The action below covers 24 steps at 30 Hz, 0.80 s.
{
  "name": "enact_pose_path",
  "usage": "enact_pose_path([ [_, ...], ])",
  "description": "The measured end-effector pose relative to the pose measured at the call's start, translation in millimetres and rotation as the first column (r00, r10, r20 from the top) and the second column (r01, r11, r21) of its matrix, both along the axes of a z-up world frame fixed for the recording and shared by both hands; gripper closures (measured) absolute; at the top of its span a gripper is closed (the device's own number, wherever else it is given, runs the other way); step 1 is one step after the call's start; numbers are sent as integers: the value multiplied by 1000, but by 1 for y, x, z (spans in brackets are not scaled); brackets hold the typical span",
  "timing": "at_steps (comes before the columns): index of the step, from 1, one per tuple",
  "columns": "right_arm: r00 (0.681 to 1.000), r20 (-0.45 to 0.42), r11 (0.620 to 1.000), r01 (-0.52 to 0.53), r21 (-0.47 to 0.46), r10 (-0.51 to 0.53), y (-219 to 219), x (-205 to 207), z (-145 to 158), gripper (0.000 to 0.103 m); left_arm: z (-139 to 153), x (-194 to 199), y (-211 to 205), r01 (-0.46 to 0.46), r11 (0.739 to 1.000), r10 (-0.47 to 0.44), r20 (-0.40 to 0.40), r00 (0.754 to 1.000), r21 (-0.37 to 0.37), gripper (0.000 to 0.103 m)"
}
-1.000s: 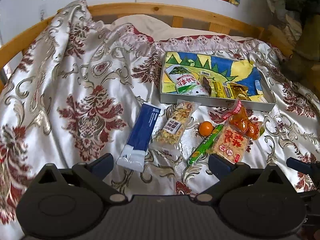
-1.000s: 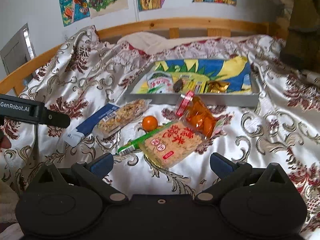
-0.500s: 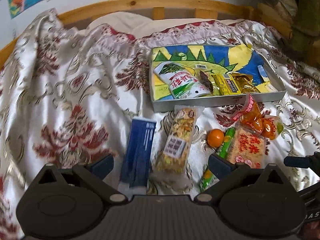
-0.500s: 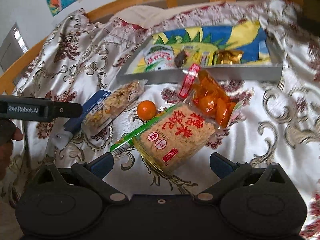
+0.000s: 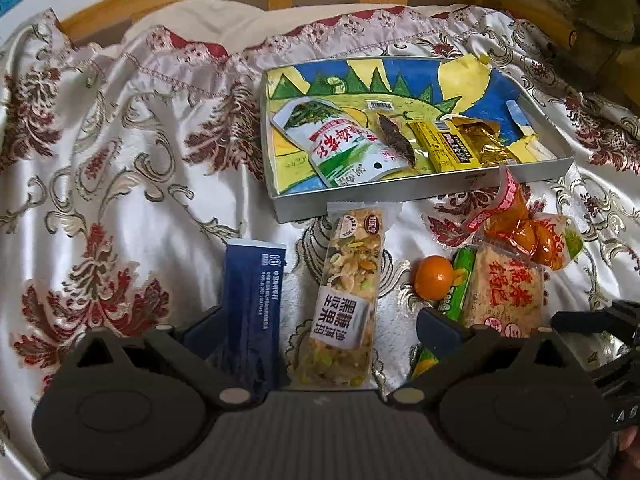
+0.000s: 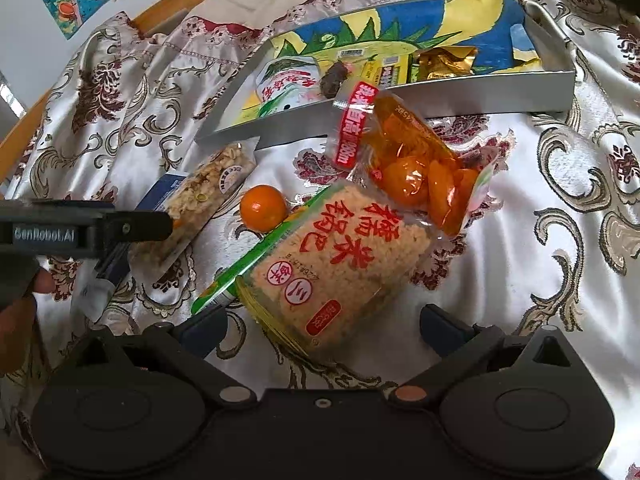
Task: Organize snacks
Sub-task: 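Move both tools down toward the loose snack packets beside the tray, then grasp the nut bar with the left tool while the right tool grasps the rice cracker pack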
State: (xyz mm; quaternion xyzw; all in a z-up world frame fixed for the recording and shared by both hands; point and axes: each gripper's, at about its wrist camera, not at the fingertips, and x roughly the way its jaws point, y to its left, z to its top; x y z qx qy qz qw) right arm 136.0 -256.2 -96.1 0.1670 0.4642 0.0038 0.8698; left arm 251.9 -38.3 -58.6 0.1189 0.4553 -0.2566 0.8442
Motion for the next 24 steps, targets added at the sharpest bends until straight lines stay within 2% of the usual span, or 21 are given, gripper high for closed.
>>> enact_pose_path([
  [4,1000,-18,1000,13,24,-12,-3,2,-4,1,-5,6,-1,1,999,-3,-41,999,-40,7],
  [9,998,-21,995,54,84,-52,-10,6,-7,1,-11,11,-8,29,999,-31,-53,998,-24,10],
  [11,997,-8,989,71,129,-71,-15,5,-6,2,-12,10,-11,40,999,-42,-58,997,-26,21],
  [12,996,-2,984,83,155,-84,-18,5,-5,4,-13,9,-11,44,999,-46,-61,997,-25,24],
  [15,994,4,967,105,234,-109,-24,1,-1,16,-14,8,-12,51,998,-53,-72,996,-30,42],
  [18,992,25,961,115,251,-125,-24,-3,6,21,-12,7,-11,46,998,-50,-85,995,-49,53],
  [19,990,37,960,122,253,-135,-25,-4,9,23,-12,7,-11,42,998,-47,-87,995,-52,61],
  [20,988,50,958,131,257,-149,-26,-5,11,30,-11,7,-11,38,998,-43,-92,995,-56,65],
  [22,980,100,948,138,286,-172,-31,-8,18,44,-10,7,-9,22,997,-31,-108,994,-79,65],
  [24,974,115,941,153,301,-195,-34,-9,23,44,-9,7,-9,9,995,-21,-125,992,-97,65],
])
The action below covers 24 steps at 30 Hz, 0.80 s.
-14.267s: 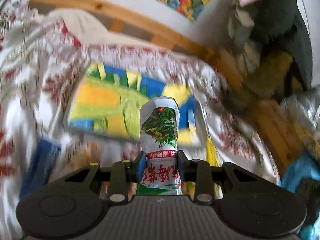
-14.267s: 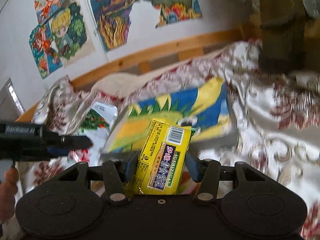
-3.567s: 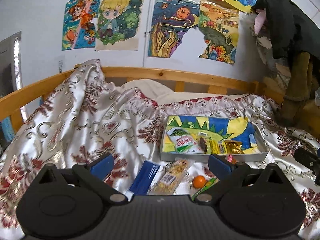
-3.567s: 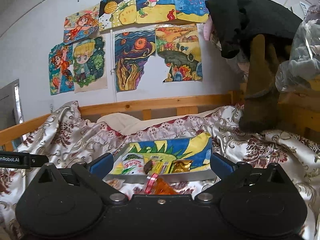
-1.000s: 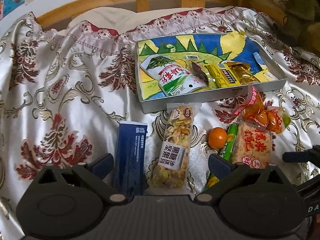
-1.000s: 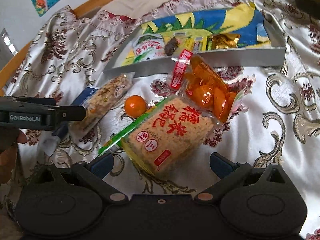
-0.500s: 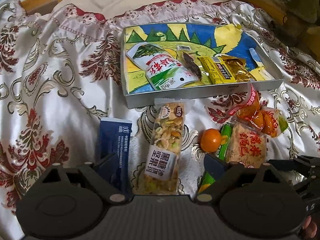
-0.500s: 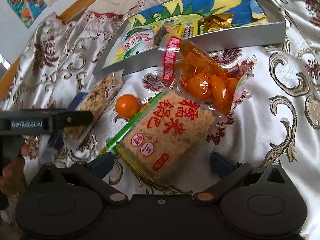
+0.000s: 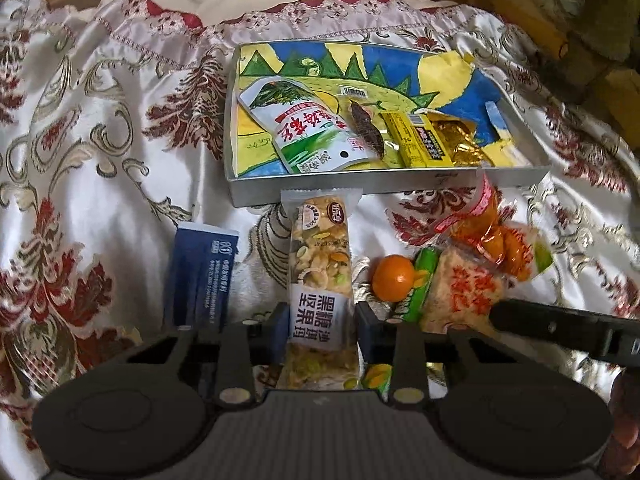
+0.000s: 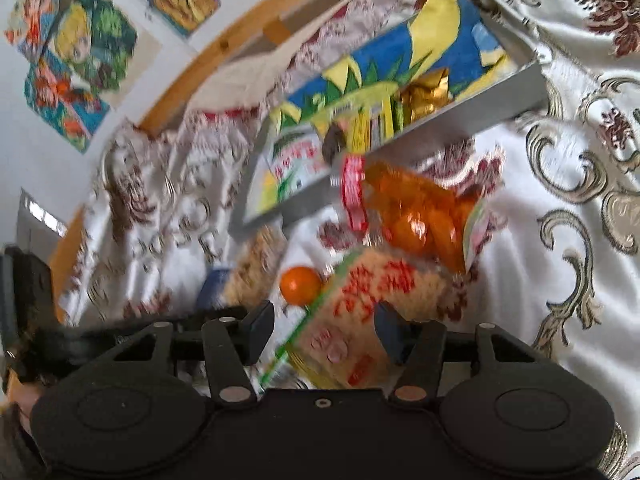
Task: Organize snacks
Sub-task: 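Grasp the nut bar with the left tool while the right tool grasps the rice cracker pack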
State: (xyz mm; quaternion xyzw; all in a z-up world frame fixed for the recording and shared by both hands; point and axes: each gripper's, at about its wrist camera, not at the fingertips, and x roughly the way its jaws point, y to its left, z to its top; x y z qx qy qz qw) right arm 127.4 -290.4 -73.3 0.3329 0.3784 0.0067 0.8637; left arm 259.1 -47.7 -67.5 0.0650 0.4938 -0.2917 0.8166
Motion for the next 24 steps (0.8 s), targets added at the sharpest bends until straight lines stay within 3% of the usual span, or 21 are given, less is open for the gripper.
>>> enact_pose_path([
  [4,992,-109,998,67,2,-67,-8,2,-13,41,-4,0,-5,8,1000,-8,10,1000,23,64],
  [7,979,-183,985,117,124,-93,-17,3,-32,34,-9,1,-11,10,998,-11,27,1000,58,58],
  [11,982,-162,972,131,195,-100,-19,6,-41,21,-15,6,-14,-5,998,3,22,1000,60,58],
  [14,982,-145,960,156,234,-124,-18,11,-48,21,-16,7,-14,-16,999,15,18,1000,51,61],
  [16,978,-153,954,176,241,-142,-17,13,-49,29,-15,7,-12,-28,999,27,12,1000,41,62],
  [19,969,-182,933,213,291,-164,-23,7,-48,66,-12,7,-10,-48,998,48,-12,999,29,62],
  [21,970,-181,894,221,389,-161,-28,1,-51,73,-10,5,-9,-52,999,52,-30,998,10,62],
  [22,972,-171,892,215,397,-159,-27,1,-49,73,-9,5,-9,-52,999,52,-35,998,3,62],
  [24,981,-123,930,182,318,-150,-22,4,-38,73,-7,2,-11,-52,998,53,-25,998,22,62],
])
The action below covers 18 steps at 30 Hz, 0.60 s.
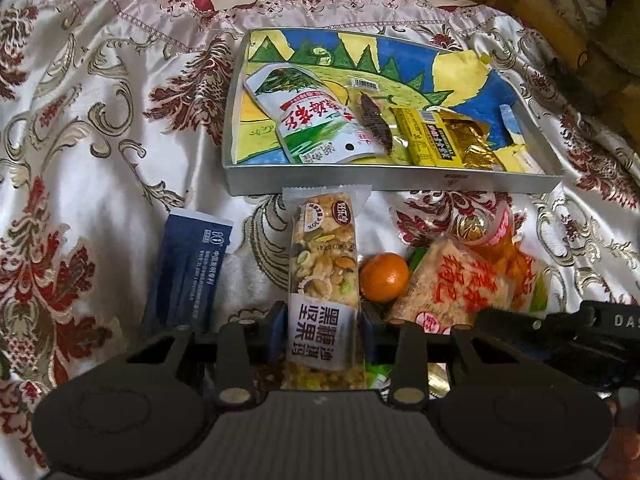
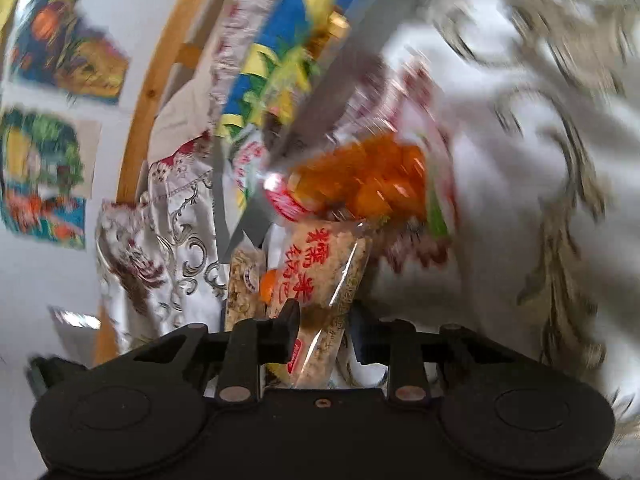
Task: Organize snacks
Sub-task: 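Grasp the nut bar with the left tool while the right tool grasps the rice cracker pack, then carry both packets into the dinosaur tray and open both tools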
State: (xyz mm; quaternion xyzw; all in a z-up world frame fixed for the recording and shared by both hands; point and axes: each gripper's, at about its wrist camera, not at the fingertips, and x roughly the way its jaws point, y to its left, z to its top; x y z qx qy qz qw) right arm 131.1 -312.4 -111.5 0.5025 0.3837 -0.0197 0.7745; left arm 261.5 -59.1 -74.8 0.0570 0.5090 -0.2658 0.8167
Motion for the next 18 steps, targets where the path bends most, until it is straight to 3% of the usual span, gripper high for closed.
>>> enact_pose_path([
  [2,999,38,997,-27,-77,30,6,5,9,70,0,-1,-1,6,1000,-6,0,1000,0,62],
  [5,997,63,998,-51,-36,53,6,12,3,58,-2,0,-2,6,1000,-6,-9,1000,-7,62],
  [8,997,42,998,-67,-12,67,9,20,-9,55,-3,0,-2,9,1000,-9,-5,1000,-1,62],
  [9,997,32,997,-71,-16,72,11,22,-11,56,-3,0,-2,9,1000,-9,-4,1000,0,62],
  [14,993,45,993,-107,-45,109,20,24,-5,78,-2,0,-2,-1,1000,1,-6,1000,9,62],
  [18,983,69,978,-159,-134,170,35,21,10,82,4,-3,1,-46,999,45,-39,998,-12,63],
])
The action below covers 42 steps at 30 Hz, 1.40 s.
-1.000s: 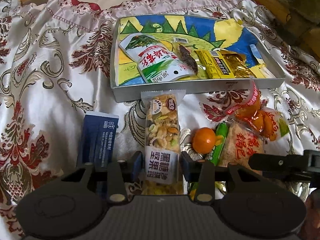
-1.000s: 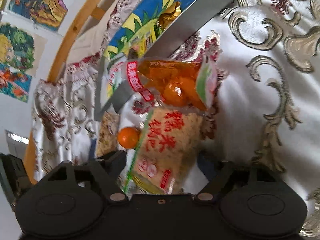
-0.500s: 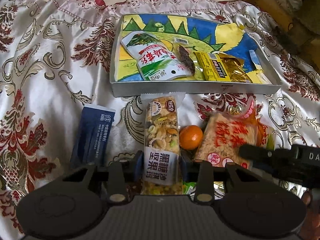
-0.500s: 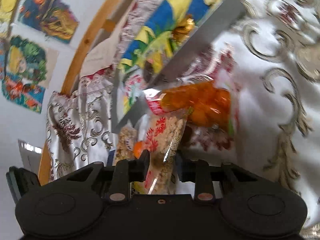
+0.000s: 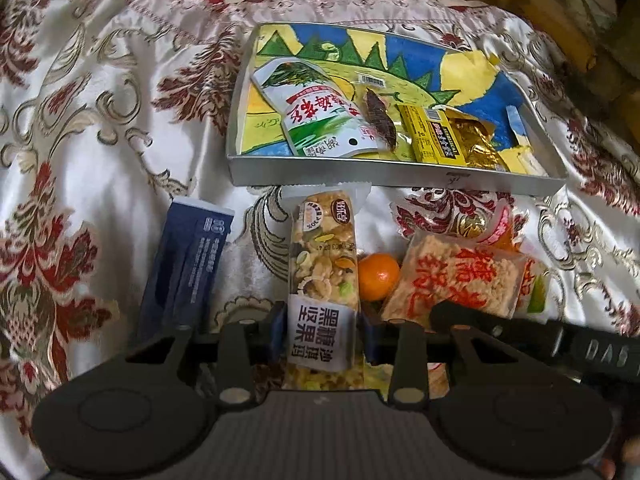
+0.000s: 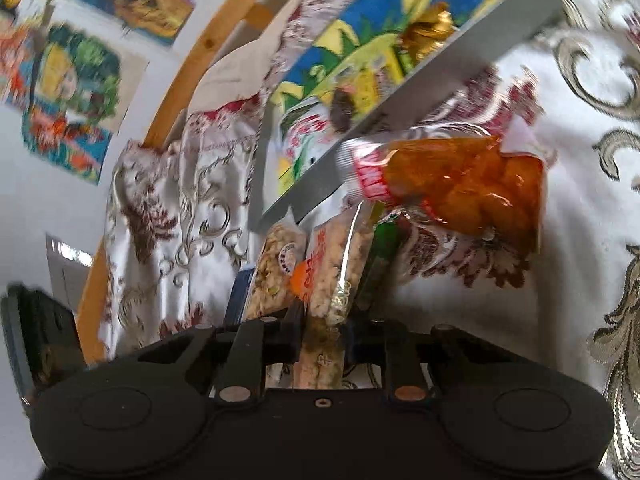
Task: Organize snacks
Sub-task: 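Carry both packets into the dinosaur tray and open both tools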
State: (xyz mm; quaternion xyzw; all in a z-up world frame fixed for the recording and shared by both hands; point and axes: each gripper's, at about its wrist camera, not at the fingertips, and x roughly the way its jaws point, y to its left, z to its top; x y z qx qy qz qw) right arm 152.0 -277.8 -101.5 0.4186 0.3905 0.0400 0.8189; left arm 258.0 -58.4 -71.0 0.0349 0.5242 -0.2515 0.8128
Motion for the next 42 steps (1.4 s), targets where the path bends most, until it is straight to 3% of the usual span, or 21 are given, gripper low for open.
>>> enact_pose_path([
  [5,999,27,995,-30,-98,33,11,-10,14,82,9,-12,8,-17,999,17,-11,1000,-32,63],
  [11,995,93,965,-11,-261,36,18,-35,40,83,35,-28,19,-43,992,56,109,993,-119,63],
  [16,982,189,941,38,-337,28,21,-53,62,83,52,-39,15,-38,991,63,202,977,-128,63],
  [28,916,396,895,123,-429,63,29,-78,96,83,77,-58,16,-19,980,85,325,942,-200,63],
  [33,902,420,879,119,-462,99,29,-80,96,83,73,-57,16,-34,980,112,407,907,-194,63],
  [37,904,417,878,122,-463,94,28,-76,94,83,70,-47,15,-57,974,144,410,901,-219,63],
  [42,891,445,872,140,-469,97,28,-72,97,83,68,-34,12,-88,972,181,456,872,-217,63],
])
